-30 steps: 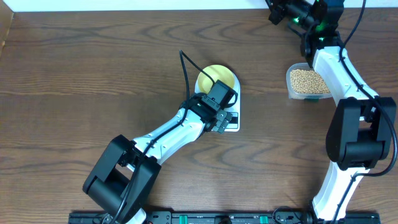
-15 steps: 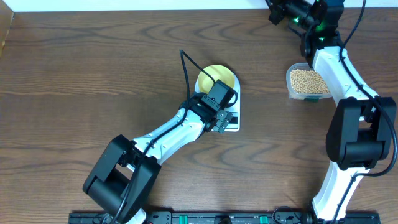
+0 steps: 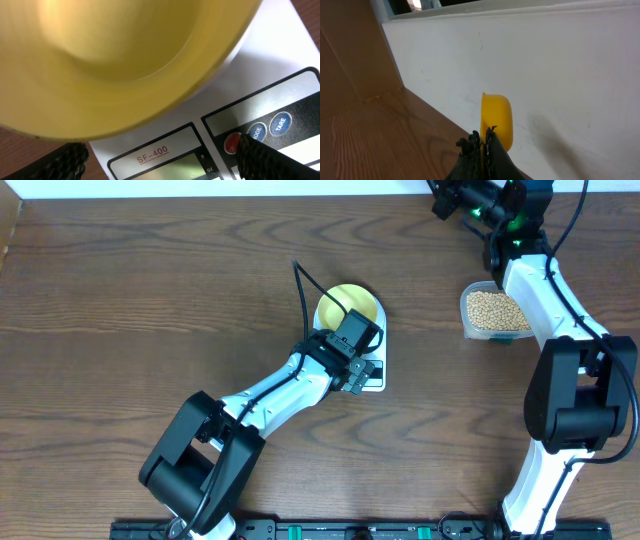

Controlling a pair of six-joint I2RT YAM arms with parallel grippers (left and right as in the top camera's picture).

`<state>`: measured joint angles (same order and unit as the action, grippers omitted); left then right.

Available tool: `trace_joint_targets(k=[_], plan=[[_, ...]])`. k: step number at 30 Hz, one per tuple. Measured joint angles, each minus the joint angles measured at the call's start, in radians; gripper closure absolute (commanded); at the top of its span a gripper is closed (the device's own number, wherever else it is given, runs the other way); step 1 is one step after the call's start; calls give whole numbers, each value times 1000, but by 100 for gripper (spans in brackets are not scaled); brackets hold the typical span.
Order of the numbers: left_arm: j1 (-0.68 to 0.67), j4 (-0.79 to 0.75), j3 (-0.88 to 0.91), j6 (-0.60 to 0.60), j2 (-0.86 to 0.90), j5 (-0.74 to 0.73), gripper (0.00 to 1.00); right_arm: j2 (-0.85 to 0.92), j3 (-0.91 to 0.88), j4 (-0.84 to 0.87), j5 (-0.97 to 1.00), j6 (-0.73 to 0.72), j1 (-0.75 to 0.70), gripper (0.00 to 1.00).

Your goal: Scoop item into bowl and weigh 50g on scale

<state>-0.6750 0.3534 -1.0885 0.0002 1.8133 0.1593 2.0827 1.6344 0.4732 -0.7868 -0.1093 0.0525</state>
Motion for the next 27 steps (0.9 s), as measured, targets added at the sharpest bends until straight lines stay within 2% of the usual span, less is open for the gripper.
trace_joint_targets(k=[27], plan=[[-1, -43, -3, 0, 23, -4, 4, 0, 0, 0, 0, 0, 0, 99]])
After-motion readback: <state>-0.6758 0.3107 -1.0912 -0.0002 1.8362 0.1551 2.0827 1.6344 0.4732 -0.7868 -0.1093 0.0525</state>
